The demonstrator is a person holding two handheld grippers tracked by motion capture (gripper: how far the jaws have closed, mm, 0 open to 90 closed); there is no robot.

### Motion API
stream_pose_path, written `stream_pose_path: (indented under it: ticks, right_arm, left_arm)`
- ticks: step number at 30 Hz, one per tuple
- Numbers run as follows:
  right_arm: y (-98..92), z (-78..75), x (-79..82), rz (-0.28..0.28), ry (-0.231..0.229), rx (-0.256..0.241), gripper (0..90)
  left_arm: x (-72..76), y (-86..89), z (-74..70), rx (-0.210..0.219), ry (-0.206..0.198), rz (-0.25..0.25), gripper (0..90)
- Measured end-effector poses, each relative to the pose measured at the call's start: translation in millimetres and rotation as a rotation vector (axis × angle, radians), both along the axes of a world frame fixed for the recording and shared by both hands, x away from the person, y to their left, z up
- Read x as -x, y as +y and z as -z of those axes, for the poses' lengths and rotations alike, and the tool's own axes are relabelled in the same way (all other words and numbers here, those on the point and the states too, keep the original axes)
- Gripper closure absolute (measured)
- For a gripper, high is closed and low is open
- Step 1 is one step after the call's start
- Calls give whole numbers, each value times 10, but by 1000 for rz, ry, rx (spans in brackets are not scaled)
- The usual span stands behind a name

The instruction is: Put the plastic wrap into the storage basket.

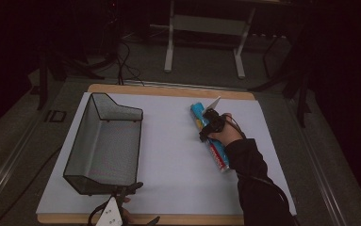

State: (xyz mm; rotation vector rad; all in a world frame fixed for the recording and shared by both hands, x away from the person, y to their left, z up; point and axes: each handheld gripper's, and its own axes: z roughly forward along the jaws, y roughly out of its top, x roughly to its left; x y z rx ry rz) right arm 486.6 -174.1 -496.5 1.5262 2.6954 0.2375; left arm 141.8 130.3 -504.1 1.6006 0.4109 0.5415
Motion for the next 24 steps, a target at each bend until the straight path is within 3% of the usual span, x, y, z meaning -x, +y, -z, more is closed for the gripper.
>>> stream_pose_path:
  ticks: [8, 9, 14, 15, 16, 17, 24]
  right_arm:
    - [35, 27, -65, 39, 37, 14, 281]
    - [54, 43, -81, 16, 51, 35, 282]
    - [78, 33, -71, 15, 31, 45, 291]
    - [71, 28, -59, 18, 8, 30, 296]
    - [65, 8, -6, -20, -89, 43, 308]
    - [65, -7, 15, -31, -114, 42, 309]
    - [19, -155, 88, -34, -206, -56, 312]
  left_arm:
    - [-3, 2, 4, 6, 10, 8, 9]
    - [-1, -1, 6, 2, 10, 9, 10]
    - [6, -9, 5, -3, 3, 15, 9]
    - [9, -7, 4, -4, 2, 16, 9]
    - [7, -7, 5, -2, 3, 15, 9]
    - [5, -5, 6, -5, 5, 15, 9]
    - [2, -34, 18, -20, 6, 18, 9]
